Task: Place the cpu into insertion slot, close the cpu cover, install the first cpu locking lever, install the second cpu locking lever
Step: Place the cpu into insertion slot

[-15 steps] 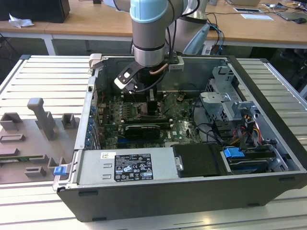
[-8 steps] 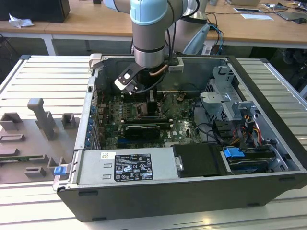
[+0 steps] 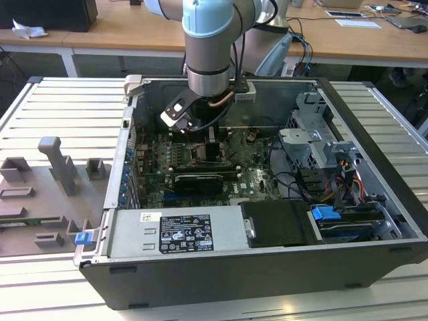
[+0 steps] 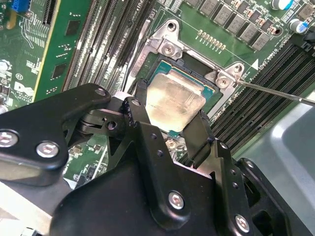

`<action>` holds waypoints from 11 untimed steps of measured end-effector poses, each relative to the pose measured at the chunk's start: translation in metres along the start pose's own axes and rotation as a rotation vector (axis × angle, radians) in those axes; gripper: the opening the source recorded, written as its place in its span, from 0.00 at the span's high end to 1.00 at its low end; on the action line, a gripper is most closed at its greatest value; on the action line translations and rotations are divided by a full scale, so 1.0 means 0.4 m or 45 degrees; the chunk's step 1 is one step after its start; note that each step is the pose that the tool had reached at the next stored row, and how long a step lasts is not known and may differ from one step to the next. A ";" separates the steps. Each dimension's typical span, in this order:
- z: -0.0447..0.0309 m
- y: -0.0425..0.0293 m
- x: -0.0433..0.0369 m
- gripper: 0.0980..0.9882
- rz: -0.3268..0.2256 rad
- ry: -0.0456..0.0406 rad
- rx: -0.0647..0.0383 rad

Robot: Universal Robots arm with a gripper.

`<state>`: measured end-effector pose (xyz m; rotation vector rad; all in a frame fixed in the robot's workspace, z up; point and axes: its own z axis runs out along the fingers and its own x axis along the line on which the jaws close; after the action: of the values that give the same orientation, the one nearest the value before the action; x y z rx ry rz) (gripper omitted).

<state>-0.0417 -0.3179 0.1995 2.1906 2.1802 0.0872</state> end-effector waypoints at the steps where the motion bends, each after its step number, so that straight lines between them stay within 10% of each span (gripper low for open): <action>1: 0.000 0.000 0.000 0.50 0.000 0.000 0.000; 11: 0.001 0.000 0.000 0.42 0.000 0.000 0.000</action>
<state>-0.0417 -0.3179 0.1990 2.1906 2.1803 0.0874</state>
